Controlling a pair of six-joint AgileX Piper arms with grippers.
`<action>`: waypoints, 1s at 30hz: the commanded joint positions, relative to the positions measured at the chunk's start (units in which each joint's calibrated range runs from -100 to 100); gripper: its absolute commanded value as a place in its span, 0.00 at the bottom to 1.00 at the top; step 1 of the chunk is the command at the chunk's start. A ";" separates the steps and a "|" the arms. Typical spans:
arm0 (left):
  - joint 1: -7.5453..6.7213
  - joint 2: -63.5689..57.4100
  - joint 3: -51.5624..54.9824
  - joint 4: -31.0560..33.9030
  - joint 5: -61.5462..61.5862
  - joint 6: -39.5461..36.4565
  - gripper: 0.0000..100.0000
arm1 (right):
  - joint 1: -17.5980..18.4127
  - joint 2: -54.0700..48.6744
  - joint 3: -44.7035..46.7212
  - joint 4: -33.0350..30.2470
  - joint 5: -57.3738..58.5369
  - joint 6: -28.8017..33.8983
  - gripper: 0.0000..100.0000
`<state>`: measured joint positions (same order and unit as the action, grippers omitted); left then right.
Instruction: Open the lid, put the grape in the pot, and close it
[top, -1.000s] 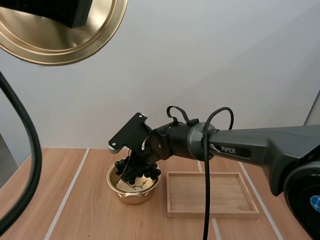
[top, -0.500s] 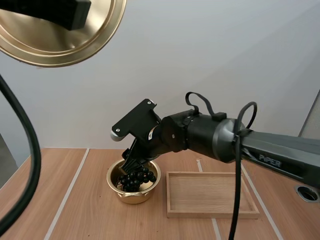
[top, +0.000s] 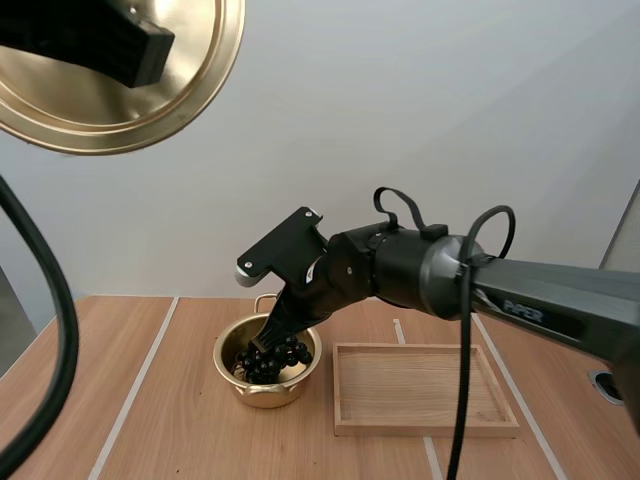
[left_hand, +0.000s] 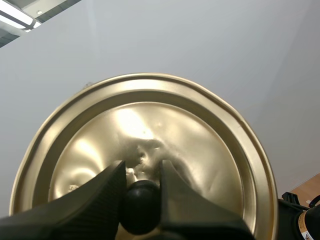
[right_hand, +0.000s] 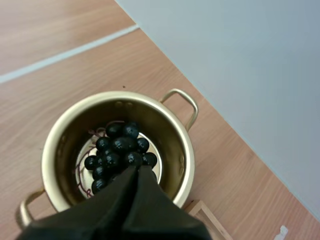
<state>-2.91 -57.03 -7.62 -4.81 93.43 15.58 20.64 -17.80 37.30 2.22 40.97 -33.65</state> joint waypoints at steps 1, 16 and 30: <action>-0.10 -0.21 -0.41 0.39 -0.08 -0.52 0.00 | -0.59 4.17 -0.20 -0.40 -4.02 -0.12 0.00; -0.10 -0.21 -0.41 0.85 5.12 -0.52 0.00 | -0.51 23.63 -0.38 1.36 -20.84 -0.65 0.00; -0.10 -0.21 -0.41 0.97 5.16 -0.59 0.00 | -0.51 12.85 -3.49 5.23 -15.08 -0.33 0.00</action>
<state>-2.91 -57.03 -7.62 -4.06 98.97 15.39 20.20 -1.53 34.10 7.00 23.80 -33.65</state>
